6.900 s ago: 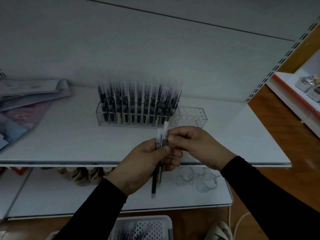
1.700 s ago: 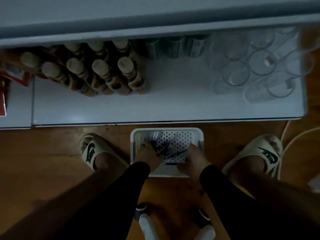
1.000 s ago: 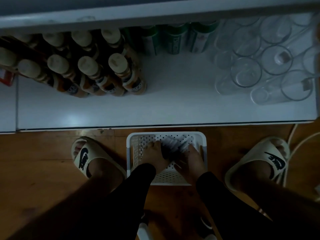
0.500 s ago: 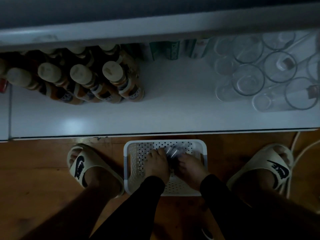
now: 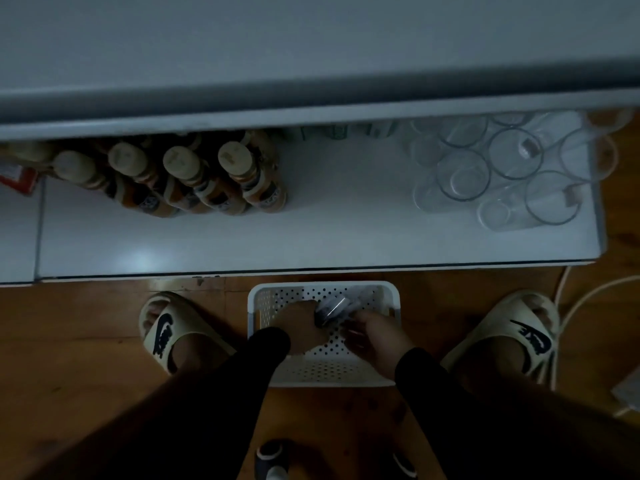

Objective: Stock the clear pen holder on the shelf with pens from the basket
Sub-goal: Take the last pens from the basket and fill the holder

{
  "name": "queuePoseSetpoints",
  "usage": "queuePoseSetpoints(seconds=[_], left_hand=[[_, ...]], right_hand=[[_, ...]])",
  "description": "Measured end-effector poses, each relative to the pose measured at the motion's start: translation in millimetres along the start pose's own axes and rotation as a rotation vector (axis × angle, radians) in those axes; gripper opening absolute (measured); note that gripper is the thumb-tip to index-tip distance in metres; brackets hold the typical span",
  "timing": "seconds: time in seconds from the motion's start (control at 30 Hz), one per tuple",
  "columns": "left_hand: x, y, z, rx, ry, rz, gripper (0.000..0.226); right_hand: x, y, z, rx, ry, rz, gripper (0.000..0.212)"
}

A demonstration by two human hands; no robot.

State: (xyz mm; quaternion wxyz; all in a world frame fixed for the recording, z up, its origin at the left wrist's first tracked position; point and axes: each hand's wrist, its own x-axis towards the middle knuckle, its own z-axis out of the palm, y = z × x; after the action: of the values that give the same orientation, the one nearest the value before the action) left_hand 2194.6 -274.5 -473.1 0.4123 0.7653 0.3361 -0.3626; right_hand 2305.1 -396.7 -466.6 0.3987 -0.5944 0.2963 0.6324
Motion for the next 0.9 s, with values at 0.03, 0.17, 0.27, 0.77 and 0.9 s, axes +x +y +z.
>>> queuePoseSetpoints(seconds=[0.03, 0.17, 0.27, 0.77, 0.9], left_hand=[[-8.0, 2.7, -7.2, -0.036, -0.037, 0.003, 0.014], [-49.9, 24.1, -40.0, -0.251, -0.122, 0.019, 0.023], [-82.9, 49.5, -63.4, -0.382, -0.129, 0.039, 0.019], [-237.0, 151.8, -136.8, -0.852, 0.053, 0.411, 0.004], [-256.8, 161.1, -159.8, -0.957, 0.23, 0.493, 0.003]], right_hand=[[-7.6, -2.5, 0.7, 0.004, -0.012, -0.018, 0.02], [-46.8, -14.8, 1.3, 0.033, -0.071, -0.125, 0.024], [-83.3, -27.2, -0.7, 0.095, -0.154, -0.237, 0.026], [-300.3, -74.7, 12.9, -0.195, -0.125, -1.048, 0.013], [-339.6, -102.3, 26.3, -0.139, -0.085, -1.239, 0.011]])
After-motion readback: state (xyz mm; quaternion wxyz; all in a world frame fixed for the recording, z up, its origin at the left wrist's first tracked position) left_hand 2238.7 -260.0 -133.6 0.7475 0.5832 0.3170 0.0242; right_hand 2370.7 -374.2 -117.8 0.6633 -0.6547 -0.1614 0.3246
